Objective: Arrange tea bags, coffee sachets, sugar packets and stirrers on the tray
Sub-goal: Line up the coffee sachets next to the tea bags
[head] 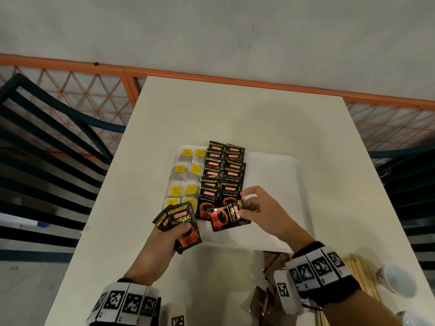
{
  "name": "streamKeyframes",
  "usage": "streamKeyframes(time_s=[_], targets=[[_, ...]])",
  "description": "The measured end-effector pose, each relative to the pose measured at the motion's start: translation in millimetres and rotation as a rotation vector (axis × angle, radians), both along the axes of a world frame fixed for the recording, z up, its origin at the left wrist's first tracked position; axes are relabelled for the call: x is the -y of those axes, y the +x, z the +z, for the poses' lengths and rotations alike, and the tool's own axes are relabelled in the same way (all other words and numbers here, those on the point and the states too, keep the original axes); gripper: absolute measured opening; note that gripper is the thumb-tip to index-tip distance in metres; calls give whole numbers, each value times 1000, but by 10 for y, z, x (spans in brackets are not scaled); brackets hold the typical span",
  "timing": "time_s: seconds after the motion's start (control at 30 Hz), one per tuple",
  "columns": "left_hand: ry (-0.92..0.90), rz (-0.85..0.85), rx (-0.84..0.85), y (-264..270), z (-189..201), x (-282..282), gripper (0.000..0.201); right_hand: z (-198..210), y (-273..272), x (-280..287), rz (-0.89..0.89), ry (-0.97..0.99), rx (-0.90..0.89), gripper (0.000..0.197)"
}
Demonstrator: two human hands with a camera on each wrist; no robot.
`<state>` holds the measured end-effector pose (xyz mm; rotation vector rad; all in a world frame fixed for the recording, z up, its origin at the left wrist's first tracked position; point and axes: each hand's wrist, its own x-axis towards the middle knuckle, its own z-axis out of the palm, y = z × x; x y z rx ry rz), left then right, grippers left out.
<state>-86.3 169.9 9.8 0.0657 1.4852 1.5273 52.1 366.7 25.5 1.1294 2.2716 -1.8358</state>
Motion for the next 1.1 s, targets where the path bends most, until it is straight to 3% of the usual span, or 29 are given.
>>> streamKeyframes(time_s=[0.13,0.27,0.37,0.57,0.9,0.97,1.1], targets=[[-41,-24,-27,44,-21,-6,38,71,-147,-151,137,293,125,29],[-62,-12,-57,59,-38,11,53,98,-336,-198,205,365,146,33],[-68,15,-66,43,-47,23,39,22,-436,-222,268,407,181,34],[-54,6,-86,30,-36,65,34,-107,-521,-311,389,514,209,37],[-67,30,-19,62,-35,-21,23,-257,-467,-215,195,706,100,31],[-62,39,-2,63,-43,-45,28,-145,-427,-65,180,681,15,27],[-23,34,33,88,-39,-105,24,50,-293,325,267,338,-19,26]])
